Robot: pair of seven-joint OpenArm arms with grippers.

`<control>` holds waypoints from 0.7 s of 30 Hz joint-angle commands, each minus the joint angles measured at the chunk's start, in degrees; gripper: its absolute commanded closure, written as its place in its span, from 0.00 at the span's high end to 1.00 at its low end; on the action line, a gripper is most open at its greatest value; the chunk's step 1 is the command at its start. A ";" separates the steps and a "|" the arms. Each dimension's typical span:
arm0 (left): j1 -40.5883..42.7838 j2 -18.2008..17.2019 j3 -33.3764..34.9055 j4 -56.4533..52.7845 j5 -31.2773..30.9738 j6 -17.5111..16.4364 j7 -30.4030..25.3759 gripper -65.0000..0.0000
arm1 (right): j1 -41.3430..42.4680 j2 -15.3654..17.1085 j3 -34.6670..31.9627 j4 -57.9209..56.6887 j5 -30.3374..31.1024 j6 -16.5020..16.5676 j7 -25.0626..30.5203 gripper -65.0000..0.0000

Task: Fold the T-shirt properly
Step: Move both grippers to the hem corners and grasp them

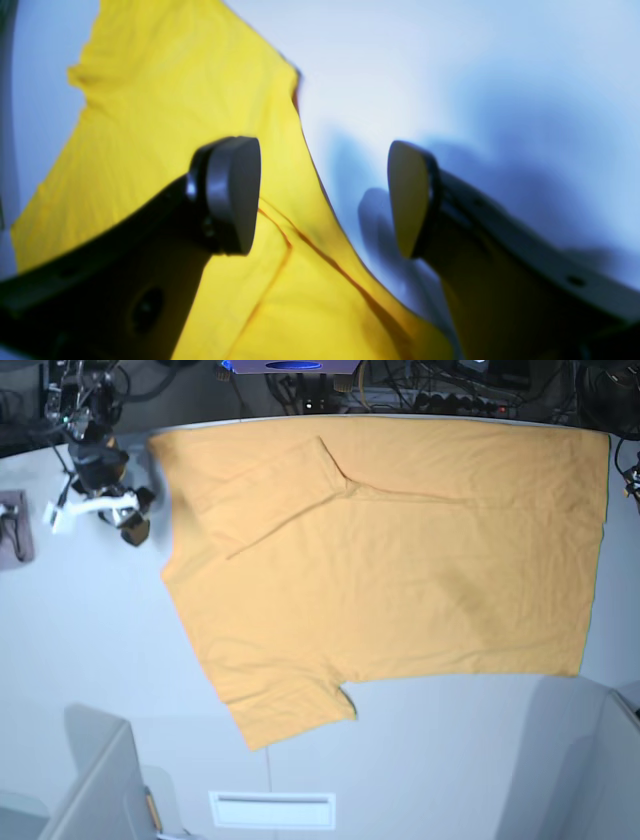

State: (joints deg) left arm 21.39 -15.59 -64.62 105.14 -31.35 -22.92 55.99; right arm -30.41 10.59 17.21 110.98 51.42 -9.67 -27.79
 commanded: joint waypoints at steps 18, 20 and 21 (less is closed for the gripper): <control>-1.91 -1.24 5.24 1.19 0.01 -0.07 -0.65 0.67 | 46.99 2.11 -9.08 -45.35 0.58 1.36 -8.30 0.58; -1.65 -1.24 5.15 1.27 0.01 -0.07 -0.65 0.67 | 50.41 2.11 -11.19 -49.57 0.58 1.36 -6.01 0.58; -1.47 -1.24 5.15 1.27 0.01 -0.07 -0.65 0.67 | 52.08 2.11 -12.42 -52.39 0.58 1.36 -4.52 0.58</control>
State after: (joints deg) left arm 19.70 -15.66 -59.05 105.41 -31.14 -22.94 56.38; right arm 20.32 12.05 4.60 57.74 51.75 -8.40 -32.51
